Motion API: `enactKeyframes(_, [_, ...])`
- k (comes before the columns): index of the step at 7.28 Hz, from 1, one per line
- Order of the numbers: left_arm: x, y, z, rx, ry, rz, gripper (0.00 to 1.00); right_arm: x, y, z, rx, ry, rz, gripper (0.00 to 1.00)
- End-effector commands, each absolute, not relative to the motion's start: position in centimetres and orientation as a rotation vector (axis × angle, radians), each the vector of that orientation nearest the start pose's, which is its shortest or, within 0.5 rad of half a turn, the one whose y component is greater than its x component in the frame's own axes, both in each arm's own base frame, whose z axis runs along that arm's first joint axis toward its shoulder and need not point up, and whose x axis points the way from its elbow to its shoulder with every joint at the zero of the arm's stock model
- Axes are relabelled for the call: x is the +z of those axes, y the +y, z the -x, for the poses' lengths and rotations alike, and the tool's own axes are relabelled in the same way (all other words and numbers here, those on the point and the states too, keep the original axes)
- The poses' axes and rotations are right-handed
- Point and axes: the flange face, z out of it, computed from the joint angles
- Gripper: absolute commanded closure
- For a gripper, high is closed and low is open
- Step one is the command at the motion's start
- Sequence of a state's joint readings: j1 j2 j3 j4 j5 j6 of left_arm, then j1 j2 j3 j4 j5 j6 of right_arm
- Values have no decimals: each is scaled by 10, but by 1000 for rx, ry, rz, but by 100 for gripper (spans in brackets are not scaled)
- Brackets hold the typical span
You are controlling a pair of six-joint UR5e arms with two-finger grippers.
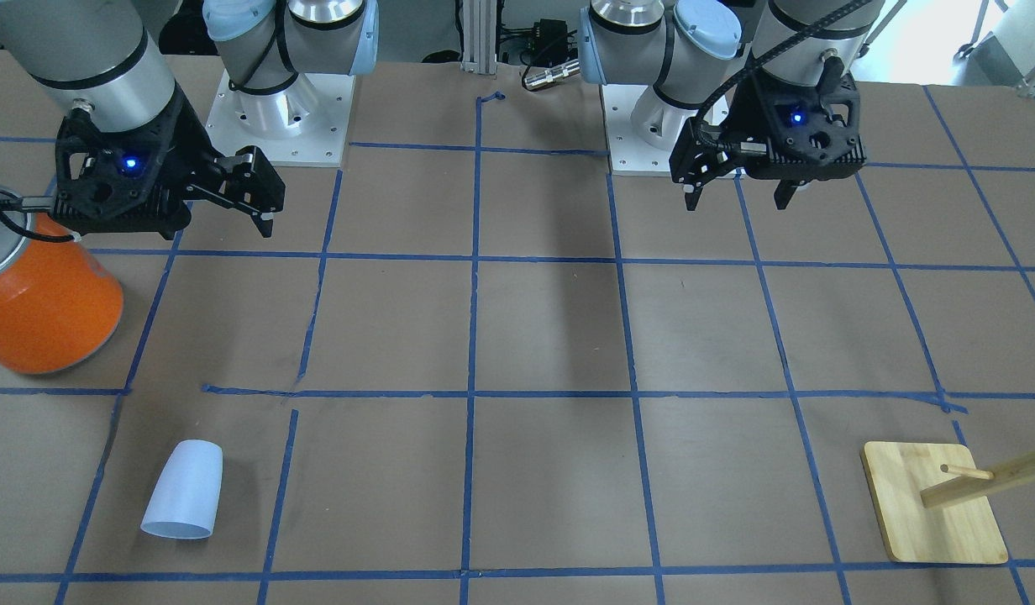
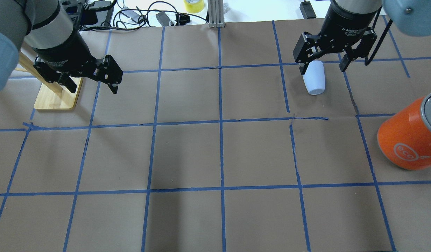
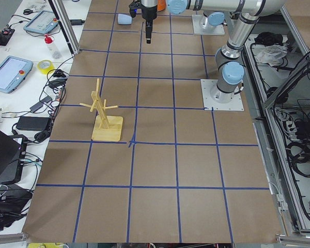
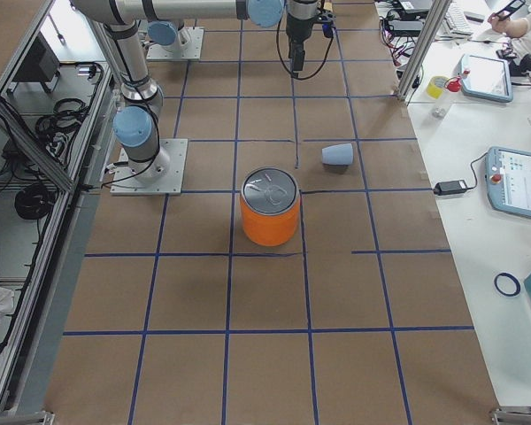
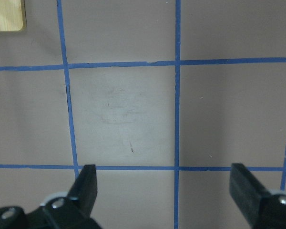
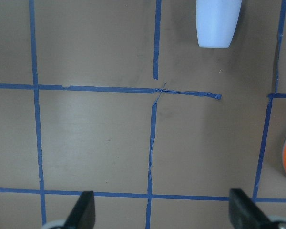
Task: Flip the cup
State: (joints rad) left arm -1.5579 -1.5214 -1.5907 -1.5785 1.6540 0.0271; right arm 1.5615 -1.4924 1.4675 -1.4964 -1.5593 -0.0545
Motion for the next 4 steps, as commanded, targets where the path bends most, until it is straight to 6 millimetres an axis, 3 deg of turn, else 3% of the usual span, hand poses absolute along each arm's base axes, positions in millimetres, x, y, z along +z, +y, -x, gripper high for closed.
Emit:
enactKeyframes(1, [501,-474,119,-30,3055,-24,0,490,-522,-129,81,3130,84,0])
enactKeyframes(4, [501,-476,119,-28,3057,-25,0,491,-522,-130,76,3128,72,0])
